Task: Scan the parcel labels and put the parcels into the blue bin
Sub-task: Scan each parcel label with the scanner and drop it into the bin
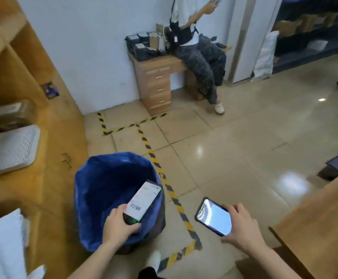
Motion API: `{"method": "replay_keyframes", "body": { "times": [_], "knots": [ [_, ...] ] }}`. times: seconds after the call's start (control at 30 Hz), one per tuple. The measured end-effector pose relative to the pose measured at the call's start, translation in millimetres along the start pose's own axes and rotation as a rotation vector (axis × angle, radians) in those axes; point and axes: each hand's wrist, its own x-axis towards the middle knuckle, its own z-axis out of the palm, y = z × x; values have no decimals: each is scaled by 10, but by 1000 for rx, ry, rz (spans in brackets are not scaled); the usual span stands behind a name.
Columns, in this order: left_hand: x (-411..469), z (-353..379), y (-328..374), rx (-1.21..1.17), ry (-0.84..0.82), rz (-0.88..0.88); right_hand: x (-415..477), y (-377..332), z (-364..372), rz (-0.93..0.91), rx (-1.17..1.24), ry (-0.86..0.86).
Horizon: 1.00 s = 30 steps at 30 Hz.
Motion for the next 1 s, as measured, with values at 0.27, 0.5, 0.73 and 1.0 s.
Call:
{"method": "replay_keyframes", "body": {
  "times": [0.27, 0.5, 0.73, 1.0],
  "knots": [
    [76, -435, -1044, -55, 160, -401, 738, -1255, 202, -121, 113, -100],
    [854, -415, -1390, -38, 48, -513, 1387, -2322, 905, 13, 392, -264],
    [2102, 156, -1939, 22, -48, -550, 2371, -3053, 2075, 178, 455, -348],
    [3132, 1476, -2963, 72, -124, -669, 3634, -3116, 3888, 334, 413, -449]
  ]
}}
